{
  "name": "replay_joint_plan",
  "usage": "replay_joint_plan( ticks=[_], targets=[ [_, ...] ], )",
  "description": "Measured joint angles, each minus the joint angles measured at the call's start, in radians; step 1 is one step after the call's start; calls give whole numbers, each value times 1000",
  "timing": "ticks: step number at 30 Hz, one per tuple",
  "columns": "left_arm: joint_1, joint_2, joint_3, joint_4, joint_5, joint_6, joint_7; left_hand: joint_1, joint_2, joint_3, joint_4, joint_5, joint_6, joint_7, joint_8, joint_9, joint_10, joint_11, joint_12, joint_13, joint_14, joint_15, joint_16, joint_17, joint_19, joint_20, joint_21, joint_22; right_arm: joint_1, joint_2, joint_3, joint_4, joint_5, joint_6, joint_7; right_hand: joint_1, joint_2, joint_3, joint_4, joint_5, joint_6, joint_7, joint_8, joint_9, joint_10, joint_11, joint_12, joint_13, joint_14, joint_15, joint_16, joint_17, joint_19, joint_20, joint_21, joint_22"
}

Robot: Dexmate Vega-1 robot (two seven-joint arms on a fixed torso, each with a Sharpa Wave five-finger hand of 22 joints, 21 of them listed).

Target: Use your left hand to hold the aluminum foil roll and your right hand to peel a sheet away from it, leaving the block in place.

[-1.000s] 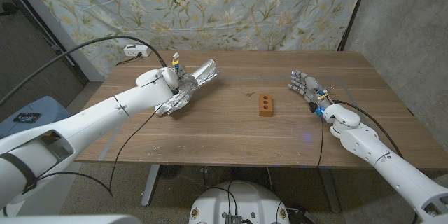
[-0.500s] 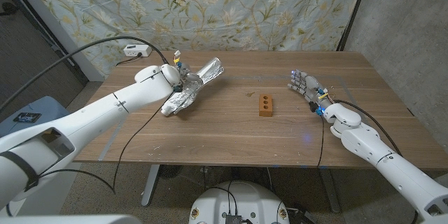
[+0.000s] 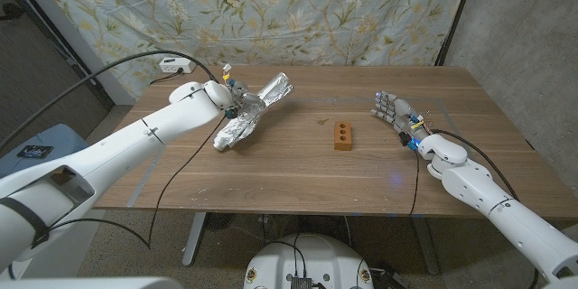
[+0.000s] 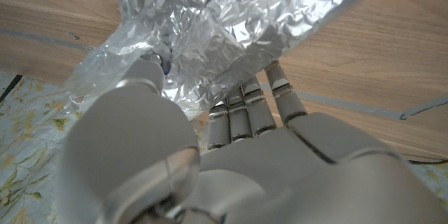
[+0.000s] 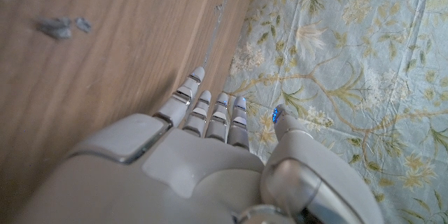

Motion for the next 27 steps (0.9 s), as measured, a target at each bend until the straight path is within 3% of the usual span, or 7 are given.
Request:
replay_joint_plan(
  ticks=[14, 15, 27],
  targets=[
    [62, -10, -82, 20, -78, -57, 27, -5, -3, 0, 0, 10, 4, 4, 5, 15, 0, 0, 6, 55, -20, 20, -30, -16, 6, 5, 14, -2, -15, -19, 5, -31, 5, -29, -12, 0, 0, 0, 0, 0, -11, 0, 0, 0, -4, 4, 0, 0, -4, 4, 0, 0, 7, 7, 0, 0],
    [67, -11, -89, 23, -132, -105, 46, -8, -6, 0, 0, 10, 4, 4, 5, 17, 0, 0, 6, 58, -20, 20, -30, -18, 5, 5, 15, -2, -27, -35, 10, -56, 6, -32, -13, 0, 0, 0, 0, 0, -11, 0, 0, 0, -4, 4, 0, 0, -4, 4, 0, 0, 7, 7, 0, 0],
    [119, -24, -157, 60, -226, -193, 76, -16, -14, 0, 0, 17, 4, 4, 17, 30, 0, 0, 16, 118, -20, 20, -47, -28, 8, 3, 15, -2, -38, -56, 14, -91, 9, -60, -22, 0, 0, 0, 0, 0, -11, 0, 0, 0, -4, 4, 0, 0, -3, 14, 0, 0, 7, 7, 0, 0]
  ],
)
